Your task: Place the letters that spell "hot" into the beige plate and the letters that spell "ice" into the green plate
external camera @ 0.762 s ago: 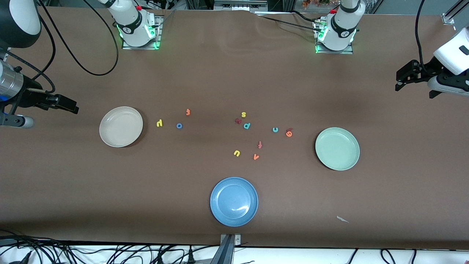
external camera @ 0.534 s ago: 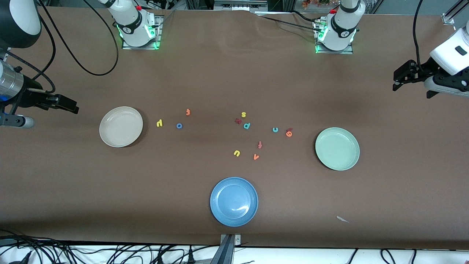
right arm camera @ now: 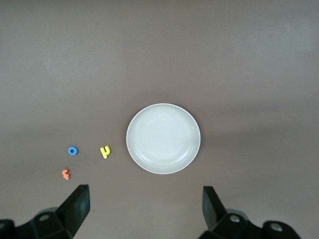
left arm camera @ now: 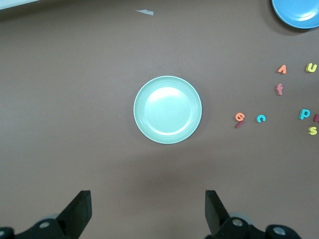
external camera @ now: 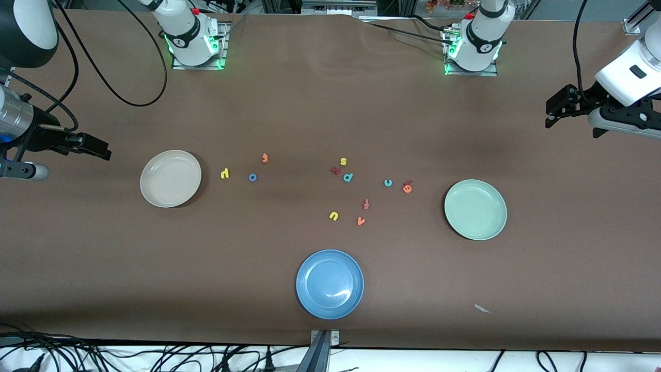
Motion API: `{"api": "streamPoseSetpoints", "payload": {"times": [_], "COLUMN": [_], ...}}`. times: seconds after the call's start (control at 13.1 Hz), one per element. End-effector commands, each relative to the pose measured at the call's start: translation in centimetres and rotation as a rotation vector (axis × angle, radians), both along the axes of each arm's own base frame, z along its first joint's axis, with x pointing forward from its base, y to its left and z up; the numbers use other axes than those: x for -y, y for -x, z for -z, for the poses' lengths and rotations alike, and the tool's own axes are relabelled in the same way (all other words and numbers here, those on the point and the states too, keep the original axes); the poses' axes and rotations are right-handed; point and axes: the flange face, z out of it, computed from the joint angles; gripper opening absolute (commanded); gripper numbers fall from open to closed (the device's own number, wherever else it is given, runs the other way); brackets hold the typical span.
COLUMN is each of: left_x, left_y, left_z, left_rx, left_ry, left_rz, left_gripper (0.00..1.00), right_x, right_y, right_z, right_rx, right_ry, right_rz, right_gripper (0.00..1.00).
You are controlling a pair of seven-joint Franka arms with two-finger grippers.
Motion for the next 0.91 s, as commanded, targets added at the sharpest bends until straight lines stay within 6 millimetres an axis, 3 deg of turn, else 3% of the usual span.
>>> {"api": "streamPoseSetpoints", "payload": {"times": [0.0,0.84], "left_x": [0.02,-0.01], "left_y": [0.58,0.64], "left_z": [-0.11,-0.18], "left_rx": [0.003,0.003], "left_ry": [-0.026,-0.029], "left_rz": [-0.009,-0.010], "left_gripper": [1.00,1.00], "right_x": [0.06,-0.02], "right_y": [0.39,0.65], "right_z": [-0.21,-0.85], "right_rx": [-0.006,0.003], "right_ry": [-0.021,-0.021], "right_rz": [-0.010,0.004], "right_gripper": [1.00,1.00]}}
